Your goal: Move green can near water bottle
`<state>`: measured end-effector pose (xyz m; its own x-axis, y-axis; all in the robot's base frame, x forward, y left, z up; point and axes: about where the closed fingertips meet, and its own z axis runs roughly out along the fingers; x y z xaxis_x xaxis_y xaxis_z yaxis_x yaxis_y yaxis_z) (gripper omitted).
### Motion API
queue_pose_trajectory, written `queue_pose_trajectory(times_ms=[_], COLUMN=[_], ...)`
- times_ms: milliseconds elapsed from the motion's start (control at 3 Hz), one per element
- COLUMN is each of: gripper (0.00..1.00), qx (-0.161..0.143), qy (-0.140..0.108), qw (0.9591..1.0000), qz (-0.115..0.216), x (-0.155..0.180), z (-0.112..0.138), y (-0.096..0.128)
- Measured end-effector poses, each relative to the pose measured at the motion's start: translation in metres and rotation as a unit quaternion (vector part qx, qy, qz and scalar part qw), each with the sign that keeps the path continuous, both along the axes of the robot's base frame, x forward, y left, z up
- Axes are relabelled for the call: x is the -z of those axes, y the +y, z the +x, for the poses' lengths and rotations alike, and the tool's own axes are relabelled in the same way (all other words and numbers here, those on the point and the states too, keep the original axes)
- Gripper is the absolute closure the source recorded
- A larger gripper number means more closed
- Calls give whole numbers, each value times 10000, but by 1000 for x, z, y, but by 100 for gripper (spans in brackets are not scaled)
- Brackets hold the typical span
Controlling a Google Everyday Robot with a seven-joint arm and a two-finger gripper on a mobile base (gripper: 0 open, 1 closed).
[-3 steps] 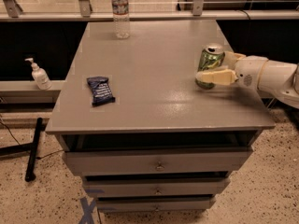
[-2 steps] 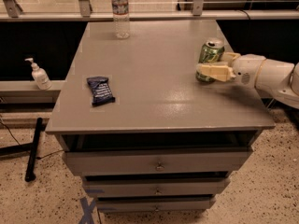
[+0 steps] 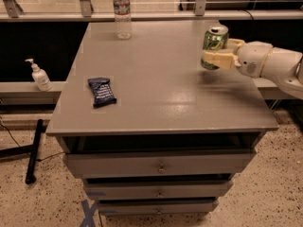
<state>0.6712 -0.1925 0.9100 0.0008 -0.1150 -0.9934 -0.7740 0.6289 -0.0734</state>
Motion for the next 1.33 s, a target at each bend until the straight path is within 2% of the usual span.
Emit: queue_pose_trajectory(times_ms=[333, 667, 1000, 1333], gripper=[100, 100, 100, 100], qx=[-7, -8, -17, -66], qy=[-22, -23, -166, -392], qw=[10000, 10000, 9998, 9992], qz=[2, 3, 53, 61], x=[-2, -2, -8, -15], z=[1, 1, 8, 28], y=[1, 1, 10, 24])
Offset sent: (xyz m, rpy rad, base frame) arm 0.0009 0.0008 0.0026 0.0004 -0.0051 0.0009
